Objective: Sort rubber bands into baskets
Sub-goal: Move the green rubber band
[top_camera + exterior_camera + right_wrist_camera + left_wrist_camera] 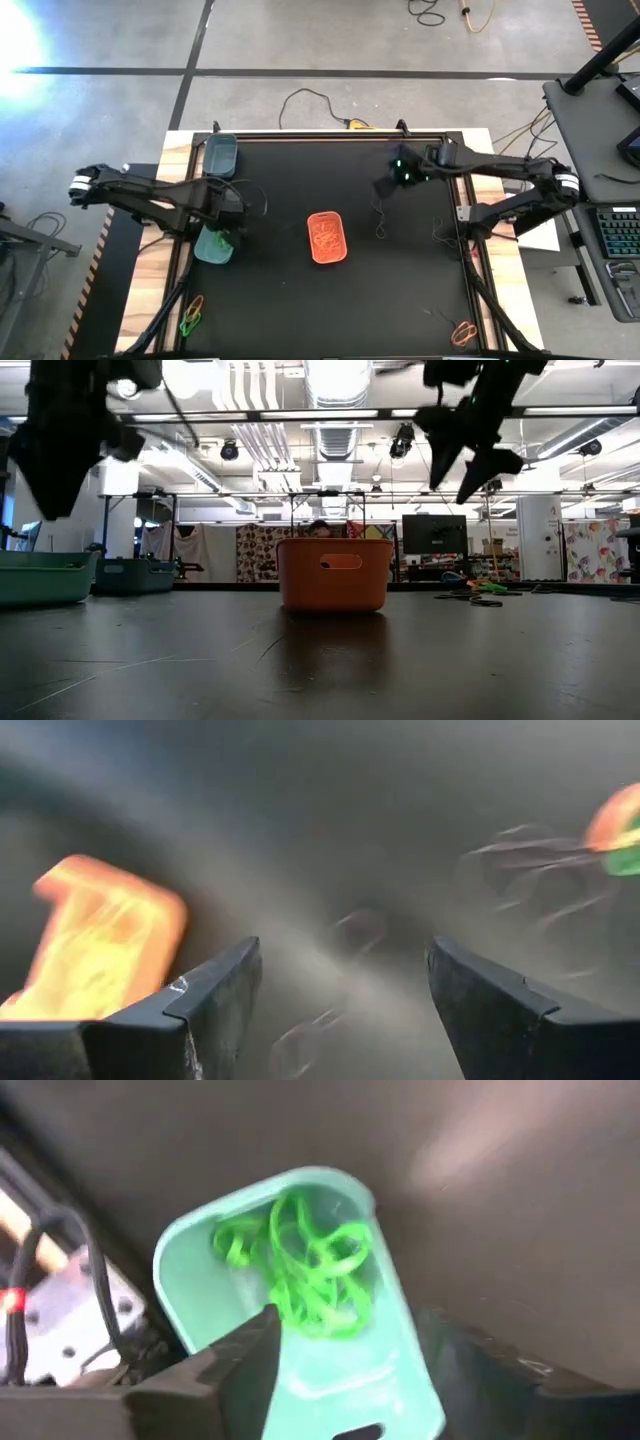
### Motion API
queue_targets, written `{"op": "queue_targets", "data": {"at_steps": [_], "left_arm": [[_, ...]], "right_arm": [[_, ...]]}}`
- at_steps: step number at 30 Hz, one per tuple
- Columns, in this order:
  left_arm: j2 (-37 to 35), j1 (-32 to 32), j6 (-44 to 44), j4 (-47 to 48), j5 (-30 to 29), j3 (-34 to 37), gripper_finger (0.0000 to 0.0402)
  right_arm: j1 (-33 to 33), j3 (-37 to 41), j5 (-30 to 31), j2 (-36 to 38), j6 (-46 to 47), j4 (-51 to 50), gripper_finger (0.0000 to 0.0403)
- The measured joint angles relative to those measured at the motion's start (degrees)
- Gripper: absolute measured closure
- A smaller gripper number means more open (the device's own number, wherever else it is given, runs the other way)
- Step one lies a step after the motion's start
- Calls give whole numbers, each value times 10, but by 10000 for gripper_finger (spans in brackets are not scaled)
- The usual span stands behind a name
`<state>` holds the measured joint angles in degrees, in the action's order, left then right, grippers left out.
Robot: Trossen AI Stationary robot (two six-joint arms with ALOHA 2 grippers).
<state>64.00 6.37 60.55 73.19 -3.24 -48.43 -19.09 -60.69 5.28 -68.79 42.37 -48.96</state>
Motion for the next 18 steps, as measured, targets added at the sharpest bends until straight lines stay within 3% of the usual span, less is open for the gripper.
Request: {"op": "queue_targets", "data": {"at_steps": [4, 9, 18], "left_arm": [[-24, 0, 1, -1, -38, -42, 147], [-38, -2, 4, -2, -113, -89, 137], [-62, -2, 0, 25, -158, -122, 136]], "right_arm": [[-97, 8, 23, -17, -31, -8, 145], [-200, 25, 18, -77, -108, -4, 172], [-295, 27, 20, -221, -213, 9, 245]]}}
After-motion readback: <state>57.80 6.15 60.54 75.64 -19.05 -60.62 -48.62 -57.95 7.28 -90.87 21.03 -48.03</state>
